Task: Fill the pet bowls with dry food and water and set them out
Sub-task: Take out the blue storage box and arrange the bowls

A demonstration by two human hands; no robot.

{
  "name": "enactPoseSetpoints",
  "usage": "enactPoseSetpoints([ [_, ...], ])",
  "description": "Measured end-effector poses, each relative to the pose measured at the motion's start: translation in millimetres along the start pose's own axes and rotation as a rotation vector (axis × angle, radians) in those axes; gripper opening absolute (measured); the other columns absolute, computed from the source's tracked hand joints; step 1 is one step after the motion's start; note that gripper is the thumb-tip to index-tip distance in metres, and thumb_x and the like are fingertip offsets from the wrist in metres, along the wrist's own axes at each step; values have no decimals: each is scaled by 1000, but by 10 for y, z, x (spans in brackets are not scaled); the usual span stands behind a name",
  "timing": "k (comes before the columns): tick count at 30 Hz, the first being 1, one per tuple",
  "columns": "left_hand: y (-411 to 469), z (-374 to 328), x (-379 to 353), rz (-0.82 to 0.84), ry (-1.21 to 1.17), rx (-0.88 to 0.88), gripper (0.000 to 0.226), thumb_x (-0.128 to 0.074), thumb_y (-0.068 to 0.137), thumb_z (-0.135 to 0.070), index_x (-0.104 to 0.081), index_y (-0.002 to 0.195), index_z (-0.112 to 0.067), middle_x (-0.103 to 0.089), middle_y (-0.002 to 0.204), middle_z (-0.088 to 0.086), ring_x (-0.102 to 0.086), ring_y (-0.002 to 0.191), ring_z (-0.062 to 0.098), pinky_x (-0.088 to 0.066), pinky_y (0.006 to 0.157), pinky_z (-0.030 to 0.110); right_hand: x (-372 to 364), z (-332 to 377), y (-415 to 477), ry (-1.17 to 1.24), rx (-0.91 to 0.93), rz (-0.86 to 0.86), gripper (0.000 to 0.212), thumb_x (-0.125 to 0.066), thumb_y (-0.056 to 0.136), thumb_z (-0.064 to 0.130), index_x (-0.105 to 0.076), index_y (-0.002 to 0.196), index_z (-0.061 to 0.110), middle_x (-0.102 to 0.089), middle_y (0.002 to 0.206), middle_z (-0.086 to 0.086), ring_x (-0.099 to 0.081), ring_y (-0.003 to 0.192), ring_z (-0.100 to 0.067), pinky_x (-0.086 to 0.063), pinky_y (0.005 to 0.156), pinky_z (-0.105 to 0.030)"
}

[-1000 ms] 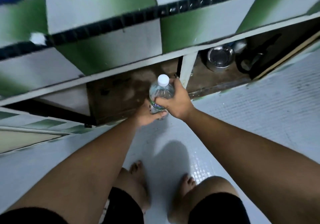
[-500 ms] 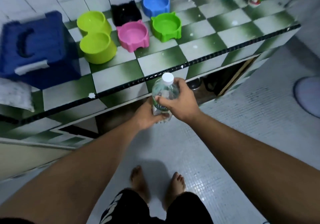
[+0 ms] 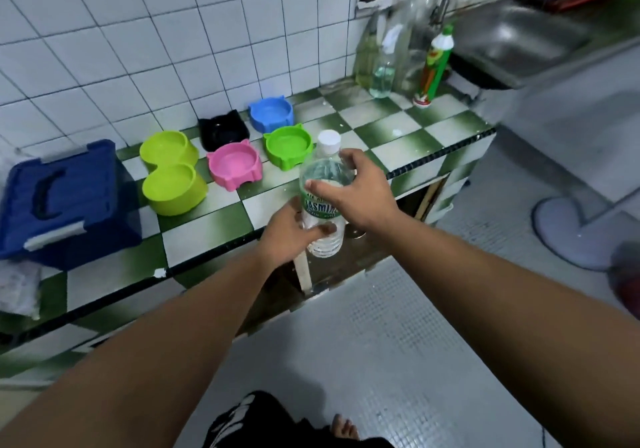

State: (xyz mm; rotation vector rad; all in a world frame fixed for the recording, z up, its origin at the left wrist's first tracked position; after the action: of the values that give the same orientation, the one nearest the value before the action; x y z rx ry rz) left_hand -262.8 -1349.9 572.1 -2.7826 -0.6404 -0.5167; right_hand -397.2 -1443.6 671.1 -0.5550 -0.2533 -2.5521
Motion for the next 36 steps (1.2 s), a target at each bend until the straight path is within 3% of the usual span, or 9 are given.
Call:
enactPoseSetpoints([
  [6,652,-348,-71,10,-26,-62,61,-90,76,-23,-59,128,-18,-70,111,-16,-65,85,-17,-46,73,6,248,77,605,-36,-26,-81,89,-78,52,70,-57,125,23,-66,112,10,-65,101,-9,-55,93,-37],
  [11,1398,-530,-49,29,-51,-90,76,-94,63,-42,-58,127,-22,-71,119,-9,-71,101,10,-58,89,34,373,132,1190,-51,-43,-157,89,-81,56,66,-56,129,21,-64,115,9,-63,103,-8,-54,94,-34],
  [14,1820,-686,-33,70,-40,-115,71,-93,71,-36,-57,131,-21,-68,124,-6,-67,103,8,-55,80,21,434,156,1564,-34,-61,-194,89,-82,55,66,-56,127,21,-65,115,9,-63,104,-8,-54,95,-34],
  [18,2370,-882,3,127,-31,-151,66,-90,76,-30,-56,132,-21,-64,118,-11,-61,94,-4,-50,77,15,521,161,2067,-41,-92,-240,87,-80,50,71,-59,118,22,-67,108,10,-67,96,-10,-58,88,-39],
  [22,2861,-1004,-43,143,33,-171,74,-92,71,-38,-57,133,-19,-67,127,-5,-66,107,13,-53,92,29,617,68,2464,-18,-119,-289,87,-80,46,71,-61,114,21,-69,104,9,-69,93,-11,-60,85,-40],
  [25,3165,-1090,-118,147,82,-167,72,-92,72,-36,-59,134,-19,-70,124,-5,-64,92,8,-48,80,23,672,-38,2740,-36,-122,-298,88,-79,46,70,-62,116,19,-69,104,8,-68,94,-11,-59,86,-39],
  [29,3459,-1186,-242,122,107,-150,62,-89,76,-28,-62,131,-18,-68,116,-6,-64,103,14,-45,80,23,722,-176,3094,-56,-114,-278,79,-83,54,63,-62,115,18,-69,101,10,-67,91,-8,-59,86,-36],
  [33,3740,-1227,-355,102,114,-107,52,-87,78,-21,-64,124,-19,-67,102,-10,-60,84,0,-41,61,5,826,-355,3418,-59,-131,-248,69,-85,59,56,-63,112,18,-69,100,10,-67,90,-7,-58,86,-34],
  [36,3918,-1234,-453,83,88,-75,48,-87,78,-15,-64,120,-19,-67,97,-13,-59,82,-5,-41,60,2,882,-497,3620,-53,-147,-225,65,-86,61,54,-62,110,17,-68,97,11,-66,88,-5,-58,86,-32],
])
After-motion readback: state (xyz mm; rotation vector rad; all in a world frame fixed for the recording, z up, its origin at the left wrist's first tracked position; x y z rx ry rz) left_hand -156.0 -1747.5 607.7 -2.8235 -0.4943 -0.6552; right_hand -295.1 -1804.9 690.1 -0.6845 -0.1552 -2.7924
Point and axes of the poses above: each hand's wrist, its own y-axis towards the middle knuckle, its own x-axis out of the back of the hand, z = x × y, the point moved 3 cm from there along y, towards the middle knuckle
